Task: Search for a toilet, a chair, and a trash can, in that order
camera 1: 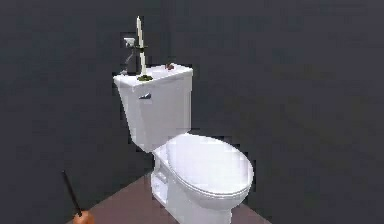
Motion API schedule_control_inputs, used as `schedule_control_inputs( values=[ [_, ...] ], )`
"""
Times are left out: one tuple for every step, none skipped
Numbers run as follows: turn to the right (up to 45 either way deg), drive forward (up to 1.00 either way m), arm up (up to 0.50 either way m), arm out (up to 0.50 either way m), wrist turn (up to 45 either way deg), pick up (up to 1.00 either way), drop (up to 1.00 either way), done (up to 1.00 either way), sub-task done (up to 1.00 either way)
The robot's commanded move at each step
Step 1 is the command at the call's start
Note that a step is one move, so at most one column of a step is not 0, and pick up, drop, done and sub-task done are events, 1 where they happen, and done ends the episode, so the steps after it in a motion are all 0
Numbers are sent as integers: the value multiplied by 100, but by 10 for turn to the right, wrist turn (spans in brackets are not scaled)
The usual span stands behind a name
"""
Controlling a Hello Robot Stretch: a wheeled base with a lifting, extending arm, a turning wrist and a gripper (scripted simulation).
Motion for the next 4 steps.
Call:
schedule_control_inputs(
  values=[
    [0,0,0,0,0,0,0,0,100],
    [-450,0,0,0,0,0,0,0,0],
    [-450,0,0,0,0,0,0,0,0],
    [-450,0,0,0,0,0,0,0,0]
  ],
)
